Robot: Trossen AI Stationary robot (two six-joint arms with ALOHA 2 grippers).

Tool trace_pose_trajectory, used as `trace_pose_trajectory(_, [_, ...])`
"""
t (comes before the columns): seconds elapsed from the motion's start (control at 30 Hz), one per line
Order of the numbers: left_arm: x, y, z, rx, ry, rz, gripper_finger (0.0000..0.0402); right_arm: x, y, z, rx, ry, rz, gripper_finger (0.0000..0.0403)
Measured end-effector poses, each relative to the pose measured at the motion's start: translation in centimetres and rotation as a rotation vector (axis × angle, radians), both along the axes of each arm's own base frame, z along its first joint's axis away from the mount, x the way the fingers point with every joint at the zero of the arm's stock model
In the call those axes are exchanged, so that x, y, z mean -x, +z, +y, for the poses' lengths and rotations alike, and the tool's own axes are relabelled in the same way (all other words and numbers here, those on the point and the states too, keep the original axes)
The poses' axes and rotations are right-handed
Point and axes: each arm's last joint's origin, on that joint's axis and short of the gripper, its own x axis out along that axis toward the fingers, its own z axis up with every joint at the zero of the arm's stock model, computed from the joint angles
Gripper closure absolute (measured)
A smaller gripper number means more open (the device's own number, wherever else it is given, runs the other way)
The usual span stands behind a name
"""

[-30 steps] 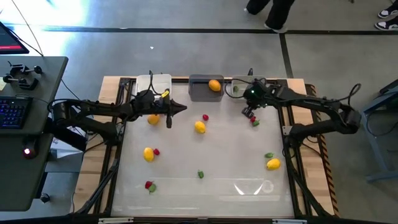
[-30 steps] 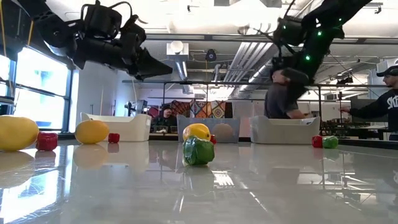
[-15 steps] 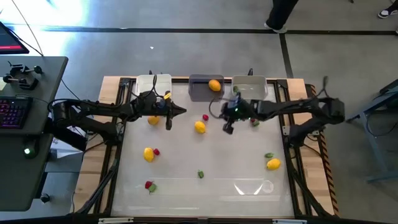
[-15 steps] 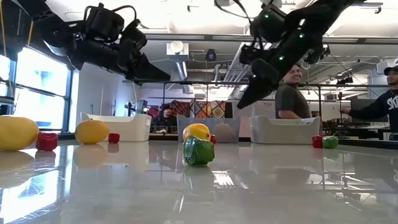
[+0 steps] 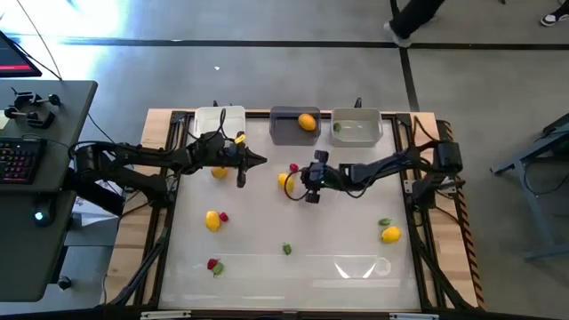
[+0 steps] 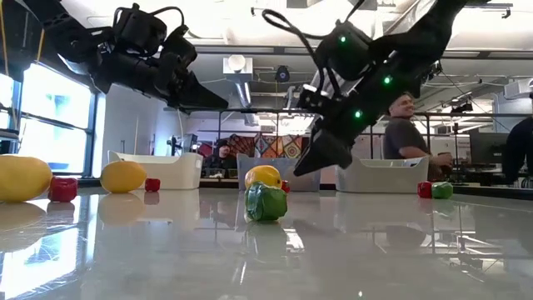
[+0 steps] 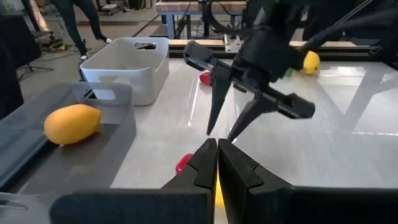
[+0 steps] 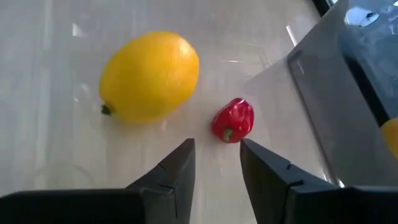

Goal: Sort produce into baskets
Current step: Put the red bell pepper into the white bin

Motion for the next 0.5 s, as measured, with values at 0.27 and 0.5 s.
trace_pose_trajectory(0.27, [0.0,0.0,0.0,-0.015,0.012,0.003,0.0399,-0.4,-0.8,-0.7,0.043,0.013,0.009,0.0299])
trace_pose_trajectory(0.5, [0.0,0.0,0.0,-0.015,0.012,0.003,0.0399,-0.4,-0.8,-1.9,-0.022,0.037,-0.017,0.0325])
